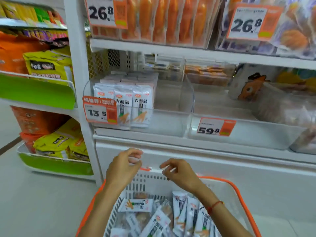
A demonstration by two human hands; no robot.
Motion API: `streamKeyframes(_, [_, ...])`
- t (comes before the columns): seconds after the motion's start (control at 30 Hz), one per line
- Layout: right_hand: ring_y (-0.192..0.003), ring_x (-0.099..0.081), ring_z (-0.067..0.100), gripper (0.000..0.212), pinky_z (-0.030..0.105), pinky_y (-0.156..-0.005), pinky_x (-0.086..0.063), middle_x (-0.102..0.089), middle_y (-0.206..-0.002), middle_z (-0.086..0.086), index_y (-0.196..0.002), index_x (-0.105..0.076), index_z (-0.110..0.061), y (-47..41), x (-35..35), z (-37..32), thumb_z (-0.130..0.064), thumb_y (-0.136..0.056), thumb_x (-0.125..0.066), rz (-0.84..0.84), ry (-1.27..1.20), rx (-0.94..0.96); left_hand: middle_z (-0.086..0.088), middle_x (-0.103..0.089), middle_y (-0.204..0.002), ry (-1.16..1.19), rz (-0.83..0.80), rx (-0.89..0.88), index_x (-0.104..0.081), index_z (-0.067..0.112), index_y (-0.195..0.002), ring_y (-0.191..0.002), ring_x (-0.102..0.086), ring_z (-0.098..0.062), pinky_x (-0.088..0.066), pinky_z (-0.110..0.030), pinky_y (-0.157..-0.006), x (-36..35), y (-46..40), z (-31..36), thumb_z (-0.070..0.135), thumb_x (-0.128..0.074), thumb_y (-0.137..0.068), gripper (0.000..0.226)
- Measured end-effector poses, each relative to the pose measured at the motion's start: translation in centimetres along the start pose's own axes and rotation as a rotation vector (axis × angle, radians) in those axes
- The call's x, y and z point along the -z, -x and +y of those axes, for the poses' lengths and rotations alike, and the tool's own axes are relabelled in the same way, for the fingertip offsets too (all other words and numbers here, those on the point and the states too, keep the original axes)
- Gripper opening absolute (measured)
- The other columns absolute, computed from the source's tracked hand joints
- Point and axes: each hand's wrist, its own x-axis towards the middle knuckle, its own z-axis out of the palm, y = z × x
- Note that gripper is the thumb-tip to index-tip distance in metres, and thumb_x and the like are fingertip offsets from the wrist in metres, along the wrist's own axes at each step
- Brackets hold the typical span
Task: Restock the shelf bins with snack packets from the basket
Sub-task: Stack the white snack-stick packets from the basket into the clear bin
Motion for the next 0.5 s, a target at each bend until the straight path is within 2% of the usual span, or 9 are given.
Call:
streamKeyframes(0.1, [-0.074,-0.063,0.02,0.011,0.031,-0.072,-0.054,-0.064,-0.087,0.005,-0.099,-0.066,-0.018,1.5,-2.1,4.0,-0.013,-0.093,-0.058,-0.063,-0.018,-0.114,0.013,-0.066,-0.089,0.047,-0.092,0.116,-0.06,0.04,-0.085,-0.083,-0.064,-0.008,-0.054,-0.039,-0.082,-2.9,1.6,-4.0,0.01,-0.068,-0.083,0.031])
streamKeyframes(0.17, [-0.076,-0.062,0.02,0.012,0.028,-0.07,-0.052,-0.065,-0.089,0.004,-0.098,-0.064,-0.021,2.4,-3.5,6.3,-0.013,-0.093,-0.057,-0.088,0.019,-0.192,0.007,-0.068,-0.09,0.084,-0.149,0.195,-0.063,0.037,-0.082,-0.085,-0.066,-0.017,-0.055,-0.043,-0.082,-4.7,2.4,-6.6,0.007,-0.067,-0.083,0.03])
streamKeyframes(0.23, [-0.076,-0.059,0.015,0.015,0.023,-0.067,-0.048,-0.065,-0.094,0.003,-0.102,-0.065,-0.02,3.0,-5.0,8.7,-0.015,-0.092,-0.055,-0.086,0.12,-0.247,0.003,-0.067,-0.096,0.042,-0.212,0.258,-0.064,0.026,-0.088,-0.086,-0.064,-0.017,-0.055,-0.033,-0.081,-6.4,3.5,-8.6,0.008,-0.064,-0.087,0.018])
streamKeyframes(0.3, [-0.078,-0.057,0.015,0.021,0.023,-0.068,-0.046,-0.065,-0.099,0.001,-0.109,-0.064,-0.016,3.9,-6.7,10.7,-0.017,-0.091,-0.053,-0.137,0.188,-0.31,0.001,-0.065,-0.104,-0.014,-0.28,0.315,-0.064,0.017,-0.105,-0.085,-0.061,-0.014,-0.049,-0.015,-0.068,-8.2,4.9,-10.3,0.008,-0.056,-0.092,0.018])
streamKeyframes(0.37, [-0.099,-0.058,0.022,0.028,0.031,-0.083,-0.048,-0.062,-0.116,0.007,-0.118,-0.06,-0.014,4.7,-8.6,12.3,-0.019,-0.092,-0.051,-0.203,0.289,-0.329,0.0,-0.062,-0.12,-0.126,-0.379,0.337,-0.06,0.016,-0.12,-0.097,-0.062,-0.018,-0.044,-0.011,-0.06,-10.1,6.4,-12.0,0.011,-0.05,-0.094,0.028])
streamKeyframes(0.4, [-0.117,-0.051,0.027,0.034,0.036,-0.097,-0.044,-0.055,-0.129,0.011,-0.125,-0.056,-0.014,5.1,-9.4,13.0,-0.023,-0.092,-0.05,-0.221,0.394,-0.326,0.0,-0.06,-0.127,-0.168,-0.421,0.344,-0.057,0.021,-0.126,-0.103,-0.061,-0.02,-0.044,-0.014,-0.06,-10.8,7.1,-12.7,0.012,-0.049,-0.095,0.034])
streamKeyframes(0.43, [-0.133,-0.036,0.031,0.045,0.041,-0.11,-0.033,-0.041,-0.143,0.013,-0.135,-0.046,-0.014,5.6,-9.9,13.5,-0.03,-0.093,-0.049,-0.233,0.524,-0.337,0.001,-0.056,-0.133,-0.187,-0.46,0.349,-0.053,0.026,-0.131,-0.108,-0.06,-0.02,-0.046,-0.019,-0.064,-11.5,7.8,-13.4,0.012,-0.049,-0.094,0.04])
streamKeyframes(0.47, [-0.143,-0.017,0.033,0.058,0.048,-0.116,-0.017,-0.022,-0.154,0.012,-0.144,-0.032,-0.017,6.2,-10.1,14.0,-0.039,-0.093,-0.047,-0.236,0.651,-0.366,0.001,-0.052,-0.138,-0.196,-0.491,0.355,-0.047,0.03,-0.136,-0.112,-0.058,-0.02,-0.049,-0.023,-0.073,-11.9,8.4,-13.8,0.012,-0.051,-0.093,0.046])
streamKeyframes(0.5, [-0.146,0.0,0.033,0.069,0.054,-0.115,-0.007,-0.004,-0.159,0.011,-0.15,-0.017,-0.02,6.8,-10.1,14.3,-0.045,-0.093,-0.046,-0.227,0.745,-0.411,0.0,-0.049,-0.14,-0.204,-0.51,0.347,-0.042,0.029,-0.14,-0.115,-0.057,-0.02,-0.048,-0.025,-0.08,-12.4,8.9,-14.1,0.012,-0.053,-0.093,0.051])
